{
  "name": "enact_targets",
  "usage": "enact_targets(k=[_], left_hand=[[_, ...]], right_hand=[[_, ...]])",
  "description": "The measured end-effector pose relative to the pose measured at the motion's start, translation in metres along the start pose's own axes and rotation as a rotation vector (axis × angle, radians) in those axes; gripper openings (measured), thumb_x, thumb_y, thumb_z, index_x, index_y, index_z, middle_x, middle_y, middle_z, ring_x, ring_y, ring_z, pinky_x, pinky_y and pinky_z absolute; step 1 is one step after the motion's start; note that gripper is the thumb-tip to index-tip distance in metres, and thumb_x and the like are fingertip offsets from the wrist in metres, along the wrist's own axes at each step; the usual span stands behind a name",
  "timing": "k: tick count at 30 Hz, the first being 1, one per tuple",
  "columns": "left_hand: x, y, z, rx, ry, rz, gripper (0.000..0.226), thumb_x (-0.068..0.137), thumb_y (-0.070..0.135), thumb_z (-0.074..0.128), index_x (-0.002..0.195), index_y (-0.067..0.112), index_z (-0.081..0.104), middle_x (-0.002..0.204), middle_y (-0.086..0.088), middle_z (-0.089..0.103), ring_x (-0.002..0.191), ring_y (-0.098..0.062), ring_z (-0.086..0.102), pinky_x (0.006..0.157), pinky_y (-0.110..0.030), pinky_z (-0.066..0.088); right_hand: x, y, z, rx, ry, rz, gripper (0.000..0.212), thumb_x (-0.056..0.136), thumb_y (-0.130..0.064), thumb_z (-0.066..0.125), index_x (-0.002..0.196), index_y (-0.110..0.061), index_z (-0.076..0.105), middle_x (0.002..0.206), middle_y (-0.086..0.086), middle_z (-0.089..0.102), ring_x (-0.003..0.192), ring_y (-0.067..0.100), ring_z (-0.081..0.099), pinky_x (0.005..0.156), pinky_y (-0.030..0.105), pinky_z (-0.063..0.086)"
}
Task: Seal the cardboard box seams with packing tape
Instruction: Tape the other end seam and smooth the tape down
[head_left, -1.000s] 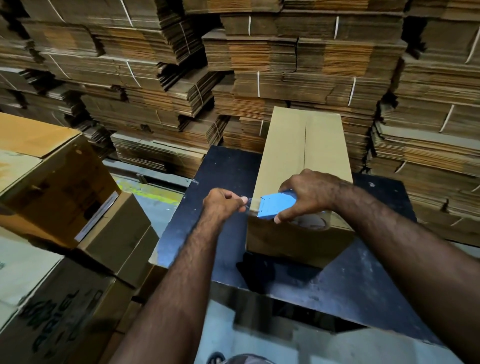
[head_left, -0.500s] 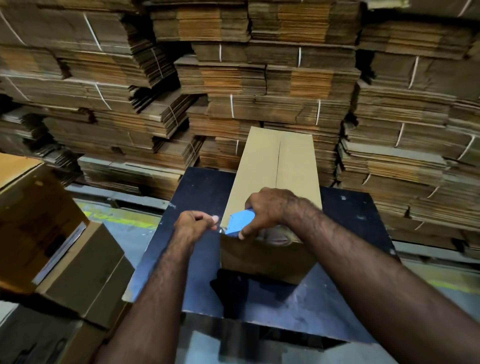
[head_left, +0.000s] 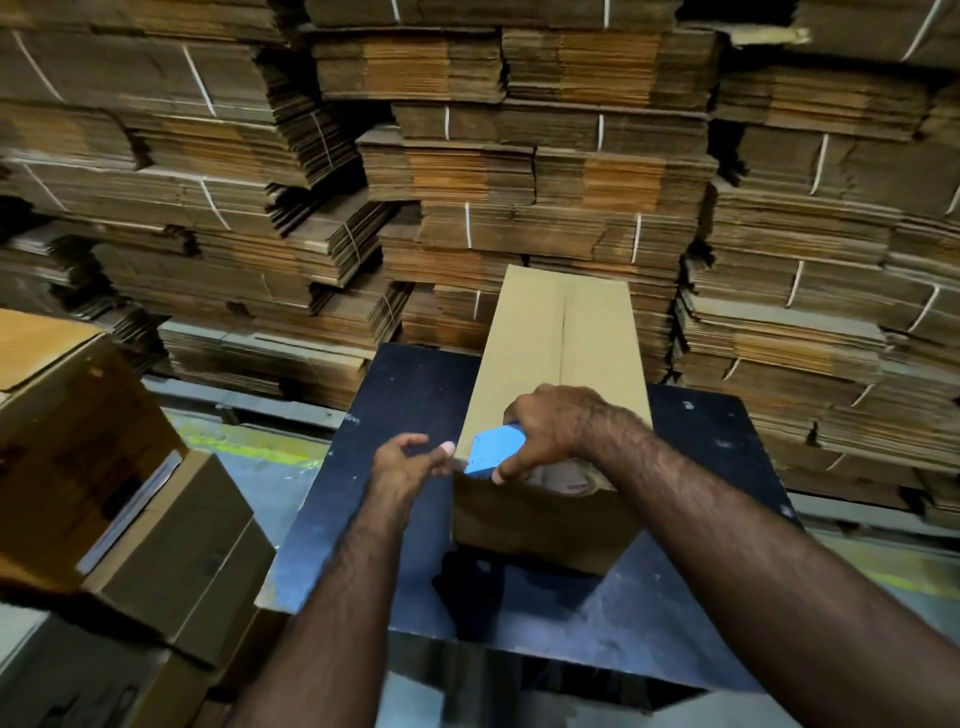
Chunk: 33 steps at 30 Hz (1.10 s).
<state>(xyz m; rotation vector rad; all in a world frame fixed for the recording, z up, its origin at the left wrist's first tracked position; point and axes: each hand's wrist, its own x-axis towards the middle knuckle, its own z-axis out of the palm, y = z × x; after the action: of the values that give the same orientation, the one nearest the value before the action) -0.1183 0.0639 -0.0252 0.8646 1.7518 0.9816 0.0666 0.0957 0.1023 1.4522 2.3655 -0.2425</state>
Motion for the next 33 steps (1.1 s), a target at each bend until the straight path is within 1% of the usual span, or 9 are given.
enact_targets(k=[2, 5, 9, 11, 13, 15, 19, 24, 33], left_hand=[[0.0, -0.006, -0.009, 0.288, 0.101, 0.013, 0.041, 0.078, 0.045, 0.081, 0.111, 0.024, 0.069, 0.104, -0.004, 0.066, 0.101, -0.028, 0.062, 0.084, -0.034, 0.053], [-0.02, -0.012, -0.011, 0.189, 0.227, 0.26, 0.031, 0.086, 0.015, 0.069, 0.116, 0.02, 0.07, 0.099, 0.005, 0.071, 0.101, -0.019, 0.068, 0.087, -0.027, 0.051], [-0.041, -0.023, 0.004, 0.123, -0.008, 0.479, 0.069, 0.082, -0.006, 0.059, 0.143, 0.025, 0.053, 0.136, 0.012, 0.061, 0.077, -0.005, 0.066, 0.072, -0.018, 0.057], [-0.039, -0.032, 0.012, 0.211, -0.138, 0.379, 0.075, 0.082, 0.003, 0.057, 0.15, 0.033, 0.044, 0.147, 0.003, 0.054, 0.121, -0.037, 0.061, 0.094, -0.039, 0.058], [-0.034, -0.04, 0.009, 0.405, -0.193, 0.338, 0.076, 0.082, 0.014, 0.054, 0.154, 0.032, 0.037, 0.158, -0.002, 0.042, 0.147, -0.039, 0.031, 0.12, -0.044, 0.031], [-0.031, -0.042, 0.003, 0.504, -0.165, 0.372, 0.079, 0.085, 0.017, 0.056, 0.158, 0.027, 0.028, 0.164, 0.0, 0.029, 0.154, -0.028, 0.014, 0.125, -0.04, 0.013], [-0.042, -0.033, 0.005, 0.302, -0.244, 0.457, 0.097, 0.084, 0.006, 0.059, 0.161, 0.033, 0.006, 0.166, 0.003, 0.024, 0.152, -0.026, 0.013, 0.12, -0.043, 0.025], [-0.035, -0.066, 0.001, 0.354, -0.239, 0.326, 0.085, 0.076, 0.027, 0.053, 0.156, 0.036, 0.027, 0.154, -0.006, 0.047, 0.142, -0.031, 0.043, 0.112, -0.046, 0.044], [-0.031, -0.03, 0.004, 0.584, -0.009, 0.936, 0.084, 0.072, 0.005, 0.083, 0.147, 0.006, 0.045, 0.144, -0.011, 0.057, 0.13, -0.028, 0.055, 0.114, -0.036, 0.031]], right_hand=[[0.0, 0.0, 0.001, -0.01, 0.001, -0.006, 0.075, 0.065, -0.082, 0.062, 0.117, -0.028, 0.059, 0.103, -0.003, 0.064, 0.094, 0.018, 0.057, 0.08, 0.039, 0.053], [0.001, 0.001, 0.004, -0.014, 0.017, -0.005, 0.074, 0.066, -0.081, 0.061, 0.117, -0.028, 0.058, 0.104, -0.004, 0.064, 0.094, 0.017, 0.056, 0.075, 0.035, 0.05], [0.0, -0.002, 0.003, -0.002, 0.005, 0.018, 0.074, 0.068, -0.079, 0.063, 0.12, -0.028, 0.057, 0.104, -0.004, 0.063, 0.095, 0.017, 0.056, 0.077, 0.034, 0.05], [0.001, -0.002, 0.003, -0.005, 0.004, 0.023, 0.074, 0.067, -0.079, 0.063, 0.121, -0.028, 0.057, 0.104, -0.004, 0.063, 0.095, 0.017, 0.056, 0.078, 0.035, 0.051], [0.002, -0.001, 0.005, -0.003, 0.006, 0.022, 0.075, 0.067, -0.08, 0.063, 0.121, -0.029, 0.057, 0.103, -0.005, 0.063, 0.094, 0.017, 0.056, 0.074, 0.033, 0.049], [0.004, -0.001, 0.007, -0.005, 0.011, 0.022, 0.076, 0.066, -0.081, 0.062, 0.121, -0.029, 0.057, 0.102, -0.006, 0.063, 0.094, 0.016, 0.056, 0.069, 0.031, 0.046], [0.004, -0.002, 0.006, 0.0, 0.006, 0.039, 0.075, 0.066, -0.08, 0.063, 0.121, -0.029, 0.056, 0.102, -0.006, 0.062, 0.093, 0.015, 0.056, 0.071, 0.031, 0.048], [0.006, -0.002, 0.008, 0.0, 0.01, 0.035, 0.074, 0.066, -0.08, 0.063, 0.12, -0.03, 0.057, 0.098, -0.008, 0.061, 0.091, 0.015, 0.055, 0.067, 0.03, 0.045], [0.002, -0.007, 0.006, 0.034, -0.016, 0.051, 0.065, 0.068, -0.073, 0.067, 0.116, -0.03, 0.053, 0.095, -0.009, 0.06, 0.083, 0.011, 0.055, 0.067, 0.028, 0.046]])
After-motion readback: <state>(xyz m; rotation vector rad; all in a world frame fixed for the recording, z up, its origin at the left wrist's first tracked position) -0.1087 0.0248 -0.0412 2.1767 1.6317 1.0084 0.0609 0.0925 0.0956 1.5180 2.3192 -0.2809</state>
